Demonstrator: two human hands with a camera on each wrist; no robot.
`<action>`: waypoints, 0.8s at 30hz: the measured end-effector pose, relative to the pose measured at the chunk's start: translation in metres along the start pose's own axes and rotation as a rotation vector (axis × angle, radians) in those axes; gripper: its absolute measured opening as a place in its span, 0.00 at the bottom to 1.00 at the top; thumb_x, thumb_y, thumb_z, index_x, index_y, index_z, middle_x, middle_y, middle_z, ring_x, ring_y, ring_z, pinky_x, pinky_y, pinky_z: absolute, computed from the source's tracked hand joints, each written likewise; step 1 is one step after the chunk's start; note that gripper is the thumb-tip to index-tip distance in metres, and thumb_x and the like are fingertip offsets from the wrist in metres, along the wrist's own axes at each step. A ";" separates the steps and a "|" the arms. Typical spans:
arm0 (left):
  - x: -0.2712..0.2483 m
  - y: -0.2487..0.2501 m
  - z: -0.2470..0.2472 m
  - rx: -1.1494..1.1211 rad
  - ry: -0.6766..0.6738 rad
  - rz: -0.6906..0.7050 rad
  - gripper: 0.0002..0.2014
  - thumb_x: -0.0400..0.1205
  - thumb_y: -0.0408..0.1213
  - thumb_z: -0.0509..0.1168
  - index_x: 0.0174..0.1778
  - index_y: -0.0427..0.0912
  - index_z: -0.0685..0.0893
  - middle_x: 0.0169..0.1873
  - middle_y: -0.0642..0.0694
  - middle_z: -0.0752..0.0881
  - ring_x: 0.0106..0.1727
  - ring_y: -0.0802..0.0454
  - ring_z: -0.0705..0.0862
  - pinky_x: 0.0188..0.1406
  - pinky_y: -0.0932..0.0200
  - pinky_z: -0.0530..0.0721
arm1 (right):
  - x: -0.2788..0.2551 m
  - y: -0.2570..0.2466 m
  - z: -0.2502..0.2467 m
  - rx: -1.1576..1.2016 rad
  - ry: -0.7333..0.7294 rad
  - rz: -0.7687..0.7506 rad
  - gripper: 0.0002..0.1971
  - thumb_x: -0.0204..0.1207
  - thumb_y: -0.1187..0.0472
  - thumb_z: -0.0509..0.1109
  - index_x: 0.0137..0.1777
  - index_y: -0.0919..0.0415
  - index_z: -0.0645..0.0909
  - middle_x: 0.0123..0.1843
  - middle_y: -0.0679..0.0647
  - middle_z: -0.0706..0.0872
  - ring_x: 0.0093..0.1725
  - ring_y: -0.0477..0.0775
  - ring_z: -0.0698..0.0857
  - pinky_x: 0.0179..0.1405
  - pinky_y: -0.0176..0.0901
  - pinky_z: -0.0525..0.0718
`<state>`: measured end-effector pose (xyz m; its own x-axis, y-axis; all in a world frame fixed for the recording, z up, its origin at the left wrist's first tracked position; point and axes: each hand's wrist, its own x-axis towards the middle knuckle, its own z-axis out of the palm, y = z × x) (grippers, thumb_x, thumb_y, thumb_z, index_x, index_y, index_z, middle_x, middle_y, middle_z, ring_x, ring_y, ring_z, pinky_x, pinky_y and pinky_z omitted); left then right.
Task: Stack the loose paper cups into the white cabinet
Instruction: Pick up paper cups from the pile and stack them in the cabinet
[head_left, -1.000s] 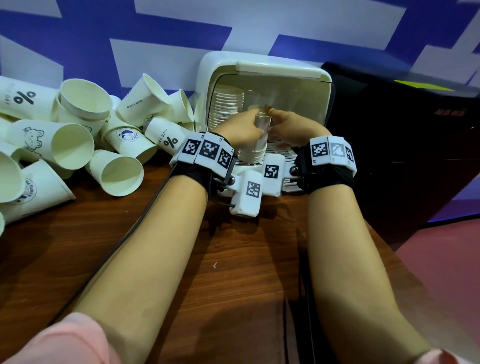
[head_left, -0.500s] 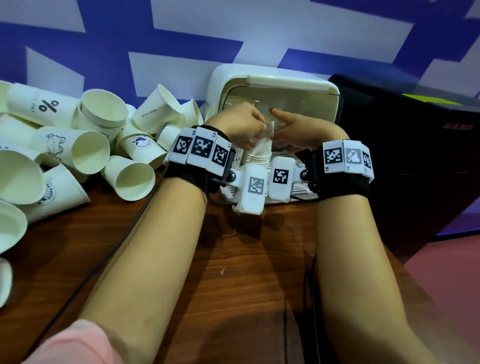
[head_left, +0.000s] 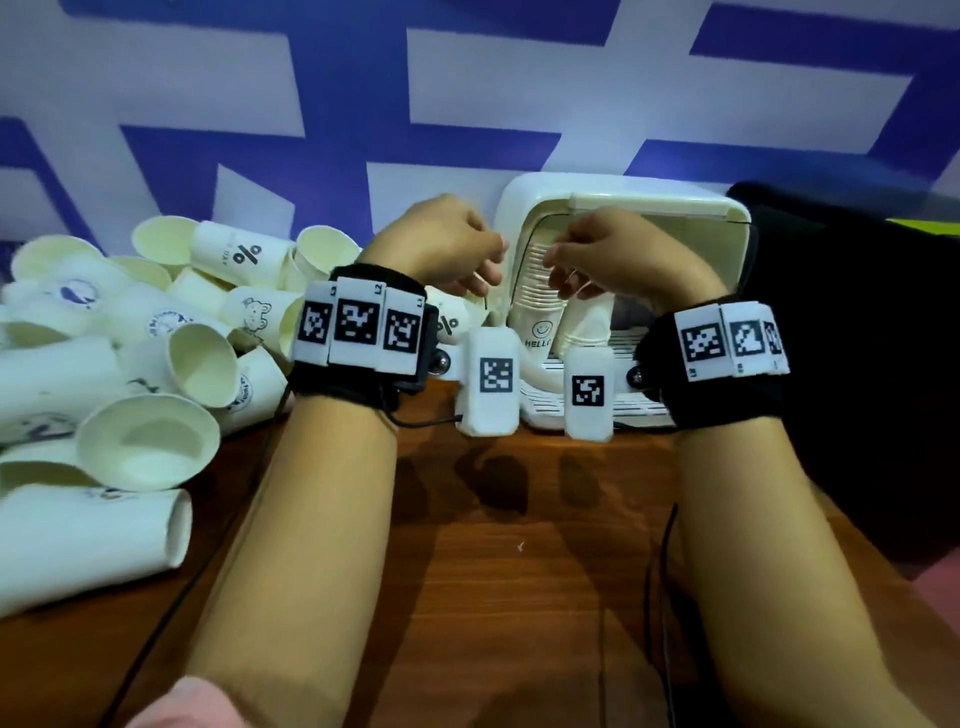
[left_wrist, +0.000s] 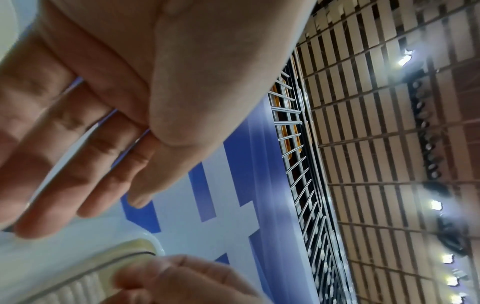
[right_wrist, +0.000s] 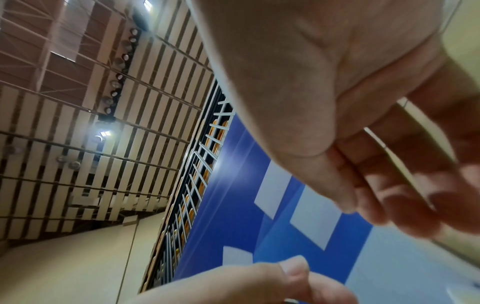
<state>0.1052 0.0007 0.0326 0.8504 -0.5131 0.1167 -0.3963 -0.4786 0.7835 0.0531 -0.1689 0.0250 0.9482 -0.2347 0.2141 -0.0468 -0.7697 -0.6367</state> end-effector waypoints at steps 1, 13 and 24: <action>-0.003 -0.005 -0.004 0.002 0.021 -0.034 0.10 0.86 0.41 0.61 0.47 0.39 0.84 0.43 0.44 0.91 0.43 0.49 0.90 0.49 0.55 0.86 | 0.001 -0.004 0.006 0.021 0.016 -0.023 0.09 0.84 0.61 0.65 0.48 0.62 0.85 0.41 0.55 0.90 0.36 0.47 0.88 0.41 0.41 0.87; -0.038 -0.082 -0.049 0.202 0.045 -0.448 0.15 0.83 0.48 0.64 0.53 0.38 0.80 0.46 0.41 0.86 0.54 0.43 0.88 0.61 0.44 0.85 | 0.001 -0.042 0.106 0.249 -0.218 -0.051 0.15 0.84 0.50 0.62 0.60 0.62 0.77 0.57 0.62 0.85 0.56 0.63 0.87 0.61 0.61 0.85; -0.040 -0.084 -0.035 0.521 -0.032 -0.456 0.19 0.86 0.49 0.59 0.65 0.39 0.77 0.56 0.40 0.84 0.58 0.43 0.83 0.53 0.54 0.76 | 0.006 -0.038 0.152 0.336 -0.452 0.094 0.26 0.87 0.45 0.54 0.67 0.68 0.75 0.68 0.72 0.80 0.61 0.66 0.83 0.57 0.53 0.77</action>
<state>0.1167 0.0870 -0.0166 0.9642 -0.1960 -0.1787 -0.1230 -0.9272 0.3539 0.1087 -0.0509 -0.0624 0.9884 0.0412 -0.1465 -0.1054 -0.5093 -0.8541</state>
